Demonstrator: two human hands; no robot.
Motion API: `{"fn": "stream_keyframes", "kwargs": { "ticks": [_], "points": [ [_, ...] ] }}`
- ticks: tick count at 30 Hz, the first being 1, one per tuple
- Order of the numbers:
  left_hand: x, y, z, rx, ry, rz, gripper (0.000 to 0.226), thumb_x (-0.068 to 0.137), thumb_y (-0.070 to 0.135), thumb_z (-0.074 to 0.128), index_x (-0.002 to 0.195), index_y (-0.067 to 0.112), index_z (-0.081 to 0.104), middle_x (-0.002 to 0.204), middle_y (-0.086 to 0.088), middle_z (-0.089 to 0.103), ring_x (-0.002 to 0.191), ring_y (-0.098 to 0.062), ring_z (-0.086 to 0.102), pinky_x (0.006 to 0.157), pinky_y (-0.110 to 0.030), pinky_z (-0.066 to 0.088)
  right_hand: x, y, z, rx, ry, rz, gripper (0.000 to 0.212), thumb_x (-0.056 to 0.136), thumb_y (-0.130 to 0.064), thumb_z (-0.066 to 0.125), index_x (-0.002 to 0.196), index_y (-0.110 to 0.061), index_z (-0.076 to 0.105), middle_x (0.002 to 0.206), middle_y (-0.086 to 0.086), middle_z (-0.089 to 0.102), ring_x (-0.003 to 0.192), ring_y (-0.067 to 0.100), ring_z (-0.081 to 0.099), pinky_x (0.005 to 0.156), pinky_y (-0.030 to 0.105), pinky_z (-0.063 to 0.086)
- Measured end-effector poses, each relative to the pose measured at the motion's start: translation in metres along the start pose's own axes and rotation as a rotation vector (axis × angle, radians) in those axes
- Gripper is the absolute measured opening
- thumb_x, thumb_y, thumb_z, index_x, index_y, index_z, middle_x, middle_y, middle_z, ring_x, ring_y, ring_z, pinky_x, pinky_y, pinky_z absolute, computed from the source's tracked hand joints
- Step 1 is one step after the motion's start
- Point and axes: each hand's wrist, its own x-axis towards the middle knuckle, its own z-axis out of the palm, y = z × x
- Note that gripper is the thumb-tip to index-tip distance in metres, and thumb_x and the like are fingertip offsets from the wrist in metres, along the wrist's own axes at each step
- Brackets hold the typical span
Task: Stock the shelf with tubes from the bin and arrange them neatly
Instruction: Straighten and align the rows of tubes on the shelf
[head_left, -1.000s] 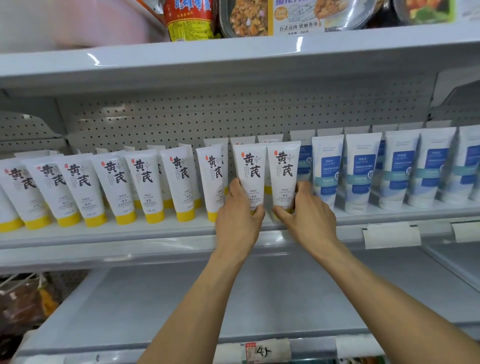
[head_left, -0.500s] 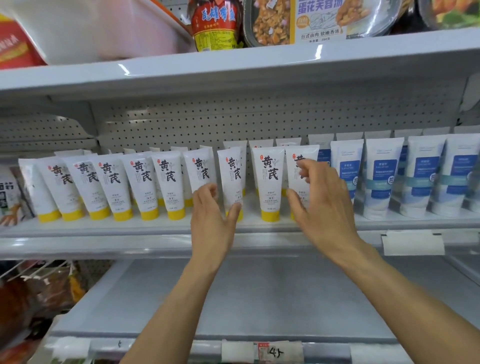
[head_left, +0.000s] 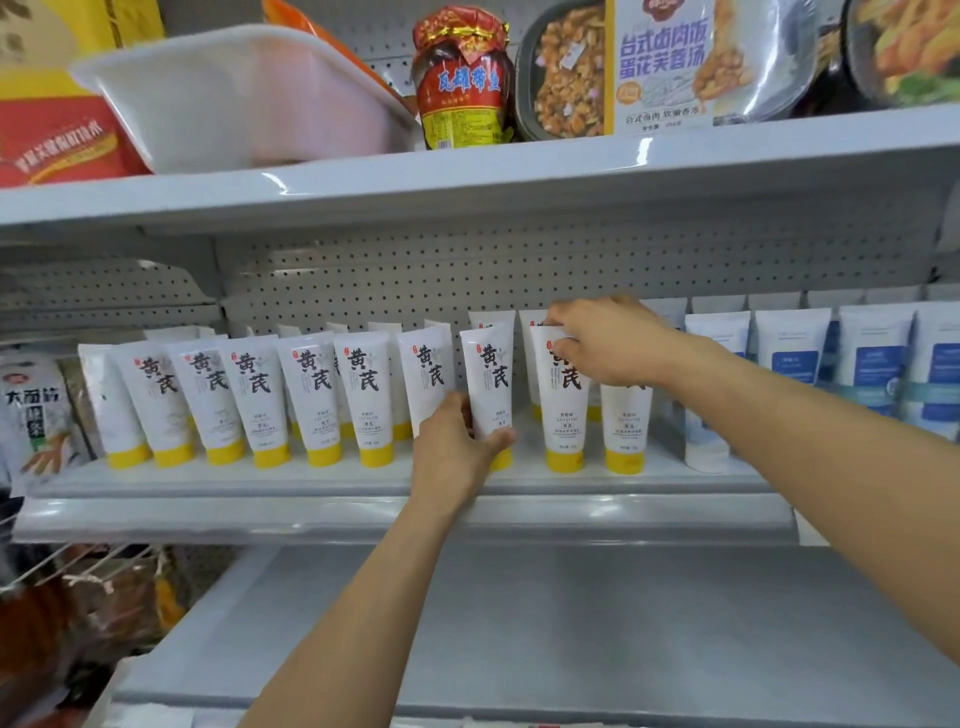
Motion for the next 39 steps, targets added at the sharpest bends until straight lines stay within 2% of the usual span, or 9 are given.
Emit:
{"fn": "stream_keyframes", "kwargs": {
  "ticks": [3, 7, 14, 18, 23, 29, 34, 36, 39],
  "points": [
    [0.004, -0.002, -0.004, -0.094, -0.134, -0.008, 0.036, 0.078, 0.025, 0.078, 0.108, 0.022, 0.059, 0.105, 0.005, 0.069, 0.094, -0.013, 0.066, 0.086, -0.033, 0.053, 0.004, 0.005, -0.004, 0.099, -0.058, -0.004, 0.015, 0.095, -0.022, 0.048, 0.108, -0.020, 0.057, 0.112, 0.000, 0.063, 0.093, 0.020, 0.055, 0.081, 0.033, 0.033],
    [0.007, -0.002, -0.011, -0.179, -0.271, -0.013, 0.036, 0.082, 0.017, 0.074, 0.115, 0.018, 0.059, 0.112, 0.000, 0.070, 0.100, -0.014, 0.066, 0.094, -0.033, 0.052, 0.009, 0.008, -0.005, 0.187, -0.115, 0.006, 0.013, 0.094, -0.024, 0.052, 0.105, -0.022, 0.059, 0.109, -0.002, 0.063, 0.093, 0.019, 0.057, 0.076, 0.034, 0.044],
    [0.009, -0.001, -0.015, -0.191, -0.342, -0.006, 0.039, 0.085, 0.014, 0.072, 0.121, 0.013, 0.058, 0.116, -0.002, 0.069, 0.103, -0.014, 0.066, 0.097, -0.035, 0.051, 0.012, 0.012, -0.002, 0.248, -0.138, 0.011, 0.010, 0.094, -0.027, 0.052, 0.102, -0.026, 0.059, 0.101, -0.007, 0.061, 0.092, 0.017, 0.058, 0.078, 0.037, 0.048],
    [0.009, -0.002, -0.016, -0.180, -0.335, -0.002, 0.038, 0.084, 0.016, 0.072, 0.119, 0.013, 0.059, 0.114, -0.001, 0.069, 0.104, -0.015, 0.066, 0.097, -0.040, 0.051, 0.013, 0.015, -0.001, 0.225, -0.137, -0.010, 0.005, 0.094, -0.028, 0.051, 0.097, -0.029, 0.056, 0.099, -0.008, 0.061, 0.089, 0.015, 0.058, 0.073, 0.034, 0.045],
    [0.008, 0.002, -0.018, -0.189, -0.354, -0.014, 0.041, 0.084, 0.013, 0.072, 0.122, 0.011, 0.058, 0.116, -0.004, 0.068, 0.105, -0.018, 0.066, 0.099, -0.042, 0.050, 0.013, 0.013, -0.002, 0.233, -0.149, -0.007, 0.004, 0.094, -0.029, 0.052, 0.092, -0.032, 0.053, 0.100, -0.009, 0.060, 0.088, 0.013, 0.058, 0.078, 0.038, 0.049],
    [0.001, 0.006, -0.023, -0.088, -0.335, 0.010, 0.039, 0.085, 0.022, 0.072, 0.120, 0.015, 0.060, 0.113, 0.000, 0.070, 0.101, -0.013, 0.066, 0.096, -0.037, 0.052, 0.011, 0.011, -0.002, 0.229, -0.149, 0.003, 0.002, 0.096, -0.029, 0.050, 0.098, -0.031, 0.051, 0.100, -0.010, 0.057, 0.086, 0.012, 0.057, 0.072, 0.032, 0.041],
    [-0.017, 0.009, -0.040, 0.138, -0.293, 0.058, 0.056, 0.086, 0.034, 0.069, 0.136, 0.017, 0.049, 0.133, -0.001, 0.060, 0.115, -0.015, 0.061, 0.100, -0.032, 0.047, 0.006, 0.011, -0.001, 0.160, -0.120, -0.007, 0.014, 0.094, -0.034, 0.050, 0.108, -0.029, 0.050, 0.106, -0.011, 0.060, 0.088, 0.013, 0.055, 0.092, 0.040, 0.036],
    [-0.024, 0.012, -0.052, 0.222, -0.199, 0.103, 0.056, 0.087, 0.036, 0.068, 0.137, 0.018, 0.050, 0.127, 0.001, 0.063, 0.111, -0.012, 0.061, 0.098, -0.030, 0.047, 0.004, 0.011, -0.002, 0.180, -0.059, -0.008, 0.024, 0.093, -0.035, 0.052, 0.116, -0.028, 0.051, 0.113, -0.011, 0.060, 0.100, 0.014, 0.057, 0.100, 0.044, 0.038],
    [-0.024, 0.019, -0.075, 0.195, -0.076, 0.213, 0.032, 0.087, 0.030, 0.066, 0.118, 0.021, 0.065, 0.100, 0.011, 0.069, 0.090, -0.002, 0.062, 0.087, -0.024, 0.051, 0.002, 0.009, -0.004, 0.244, 0.039, -0.020, 0.027, 0.093, -0.035, 0.053, 0.118, -0.027, 0.054, 0.118, -0.011, 0.060, 0.107, 0.013, 0.056, 0.101, 0.048, 0.040]
  ]
}}
